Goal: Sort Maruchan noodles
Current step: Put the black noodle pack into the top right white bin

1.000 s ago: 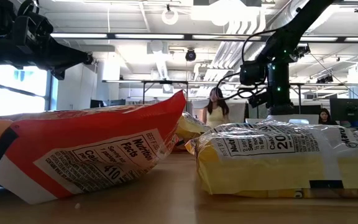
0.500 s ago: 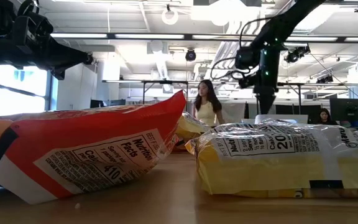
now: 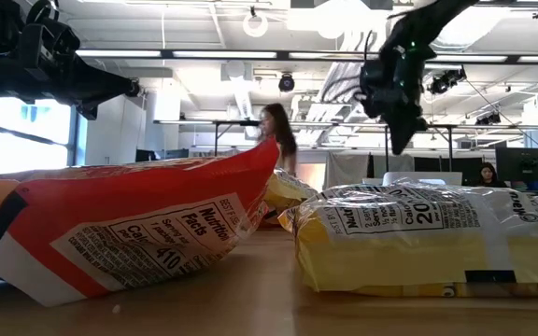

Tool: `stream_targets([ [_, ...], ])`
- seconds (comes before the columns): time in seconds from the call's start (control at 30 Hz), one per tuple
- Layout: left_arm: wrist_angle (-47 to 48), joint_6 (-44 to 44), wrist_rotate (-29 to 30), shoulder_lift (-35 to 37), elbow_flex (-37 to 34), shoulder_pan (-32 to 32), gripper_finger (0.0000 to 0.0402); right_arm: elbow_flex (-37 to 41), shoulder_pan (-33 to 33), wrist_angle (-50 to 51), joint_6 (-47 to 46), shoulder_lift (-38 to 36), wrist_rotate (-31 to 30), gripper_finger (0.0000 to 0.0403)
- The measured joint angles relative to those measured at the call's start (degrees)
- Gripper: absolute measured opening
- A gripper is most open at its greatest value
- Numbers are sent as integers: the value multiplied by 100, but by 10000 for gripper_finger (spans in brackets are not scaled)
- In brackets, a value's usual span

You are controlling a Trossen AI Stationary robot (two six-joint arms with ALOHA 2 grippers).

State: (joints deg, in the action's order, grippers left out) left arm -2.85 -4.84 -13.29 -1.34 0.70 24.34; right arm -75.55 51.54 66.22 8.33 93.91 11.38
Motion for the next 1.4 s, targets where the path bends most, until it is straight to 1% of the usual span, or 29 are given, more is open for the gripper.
stream_targets([
  [0.1,0,0,1,2,0,0,23,625,-93,-331,-383,4,-234,7],
  [0.23,0,0,1,2,0,0,23,1395,-177,-1127,-895,7,-184,2],
  [0.37,0,0,1,0,0,0,23,1858,-170,-1993,-1311,9,-262,0],
  [0.43,0,-2,1,2,-1,0,23,1997,-172,-2308,-1457,8,-531,0],
  [0.53,0,0,1,1,0,0,23,2115,-158,-2630,-1497,9,-975,0],
  [0.67,2,0,1,1,0,0,23,2201,-44,-3153,-1499,9,-1198,0],
  [0.77,0,0,1,0,1,0,23,2208,28,-3352,-1498,9,-1389,0],
  [1.07,0,-2,1,2,1,0,23,2213,-69,-3933,-1347,-250,-1748,0],
  [1.17,0,-2,1,2,0,0,23,2204,-54,-4184,-1309,-398,-1992,0],
  [1.27,0,-1,1,0,1,0,23,2189,-39,-4641,-1256,-433,-2400,0],
  [1.33,2,-2,1,0,1,0,23,2191,-1,-4726,-1243,-433,-2462,0],
  [1.4,0,0,1,0,-1,0,23,2191,38,-4888,-1239,-424,-2375,0],
])
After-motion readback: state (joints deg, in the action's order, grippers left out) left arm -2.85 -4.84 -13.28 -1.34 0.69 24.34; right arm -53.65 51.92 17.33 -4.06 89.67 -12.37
